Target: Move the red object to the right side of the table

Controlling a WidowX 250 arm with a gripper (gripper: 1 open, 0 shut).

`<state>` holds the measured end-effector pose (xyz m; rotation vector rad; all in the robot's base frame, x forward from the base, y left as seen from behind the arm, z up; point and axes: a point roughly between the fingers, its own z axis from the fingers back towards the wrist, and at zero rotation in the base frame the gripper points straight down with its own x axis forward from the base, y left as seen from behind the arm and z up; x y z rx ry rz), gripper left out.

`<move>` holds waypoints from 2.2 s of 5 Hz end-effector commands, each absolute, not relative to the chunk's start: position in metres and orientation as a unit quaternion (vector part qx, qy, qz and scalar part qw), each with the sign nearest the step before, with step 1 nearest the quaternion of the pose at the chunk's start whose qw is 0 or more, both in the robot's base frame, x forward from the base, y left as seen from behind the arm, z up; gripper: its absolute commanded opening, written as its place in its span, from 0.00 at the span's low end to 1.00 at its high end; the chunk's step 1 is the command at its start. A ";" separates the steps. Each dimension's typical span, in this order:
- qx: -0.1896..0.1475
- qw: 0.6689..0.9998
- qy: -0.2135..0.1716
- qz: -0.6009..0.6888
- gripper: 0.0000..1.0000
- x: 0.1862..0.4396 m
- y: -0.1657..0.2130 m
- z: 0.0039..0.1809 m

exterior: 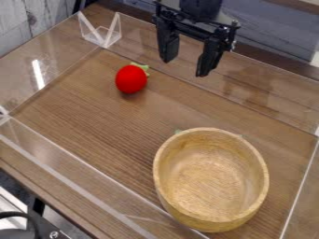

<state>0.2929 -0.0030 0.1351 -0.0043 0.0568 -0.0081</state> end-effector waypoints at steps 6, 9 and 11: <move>-0.018 0.969 -0.020 0.247 1.00 0.299 0.106 0.106; -0.014 0.958 -0.056 0.281 1.00 0.320 0.126 0.089; -0.012 0.959 -0.068 0.276 1.00 0.327 0.130 0.088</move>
